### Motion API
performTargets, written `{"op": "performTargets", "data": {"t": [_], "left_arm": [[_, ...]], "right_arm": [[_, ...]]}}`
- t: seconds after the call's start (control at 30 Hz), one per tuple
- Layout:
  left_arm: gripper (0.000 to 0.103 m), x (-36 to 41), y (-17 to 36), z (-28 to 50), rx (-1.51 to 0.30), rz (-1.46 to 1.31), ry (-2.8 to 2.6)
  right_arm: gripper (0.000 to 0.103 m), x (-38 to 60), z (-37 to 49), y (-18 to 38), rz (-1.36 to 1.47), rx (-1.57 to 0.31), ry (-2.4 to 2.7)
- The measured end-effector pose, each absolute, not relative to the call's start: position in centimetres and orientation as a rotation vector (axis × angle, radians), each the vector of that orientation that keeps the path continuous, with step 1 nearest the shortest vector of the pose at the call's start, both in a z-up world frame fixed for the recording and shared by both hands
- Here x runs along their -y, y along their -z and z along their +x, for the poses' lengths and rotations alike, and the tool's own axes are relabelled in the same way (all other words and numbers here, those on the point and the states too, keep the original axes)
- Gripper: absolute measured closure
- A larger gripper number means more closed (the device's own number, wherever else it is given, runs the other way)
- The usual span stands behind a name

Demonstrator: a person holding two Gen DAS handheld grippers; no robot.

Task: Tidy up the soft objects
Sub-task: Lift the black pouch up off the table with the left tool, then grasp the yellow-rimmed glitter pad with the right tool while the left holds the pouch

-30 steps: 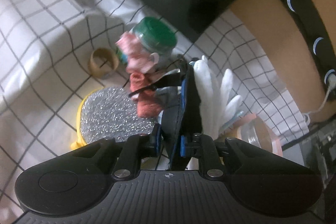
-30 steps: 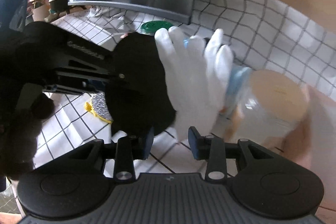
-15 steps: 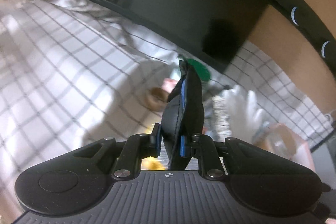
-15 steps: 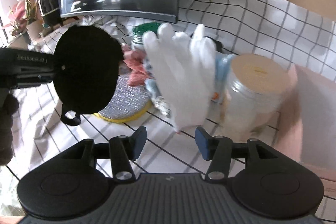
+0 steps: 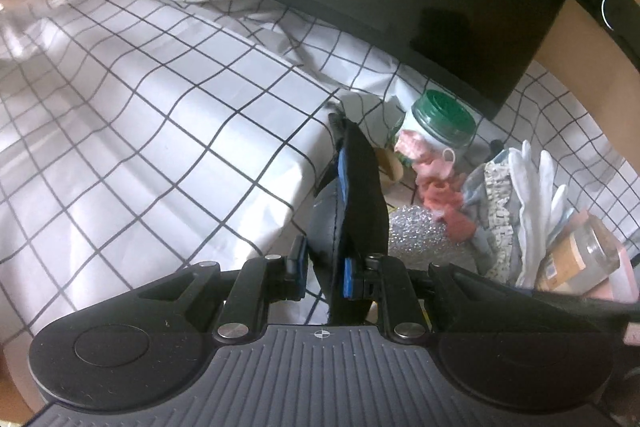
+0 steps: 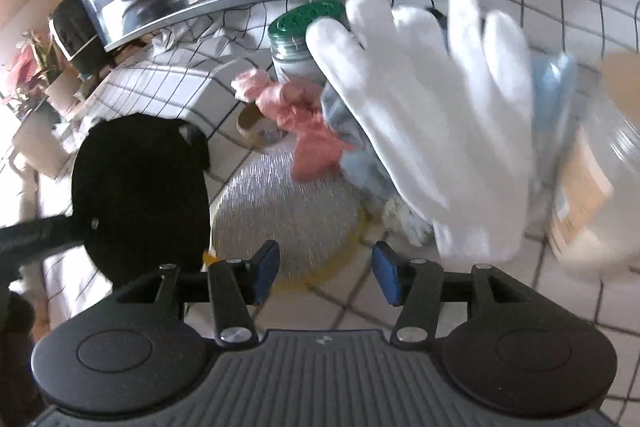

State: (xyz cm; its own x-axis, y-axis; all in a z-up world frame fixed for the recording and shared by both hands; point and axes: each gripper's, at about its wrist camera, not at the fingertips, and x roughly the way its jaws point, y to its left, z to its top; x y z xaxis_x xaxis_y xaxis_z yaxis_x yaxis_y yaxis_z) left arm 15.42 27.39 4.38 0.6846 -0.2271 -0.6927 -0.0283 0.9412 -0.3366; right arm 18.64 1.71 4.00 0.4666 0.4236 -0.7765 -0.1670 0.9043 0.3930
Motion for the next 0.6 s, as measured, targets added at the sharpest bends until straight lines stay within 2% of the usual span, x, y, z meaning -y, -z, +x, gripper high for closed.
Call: {"op": "performTargets", "data": {"t": [0.07,0.13,0.27,0.5,0.6], "left_arm": [[0.083,-27.5,-4.1,16.0,-0.823,-0.323,0.133],[0.083,-27.4,-3.9,16.4,-0.834,-0.312,0.149],[0.083,-27.2,-3.5,17.0,-0.849,-0.288,0.177],[0.083,-28.6,-2.8,17.2,-0.868,-0.327,0.194],[0.083,-28.9,-2.6,17.3,-0.876,-0.343,0.197]], "right_arm": [[0.048,-2.7,19.4,-3.9,0.268,-1.013,-0.347],[0.038,-3.5,19.8,-3.8,0.270,-0.989,-0.313],[0.029,-5.4,20.1,-3.5,0.228,-0.930,-0.267],[0.051,-3.2,19.9,-6.5,0.423,-0.863,-0.354],[0.051,-3.1,20.4,-7.0,0.459,-0.867,-0.392]]}}
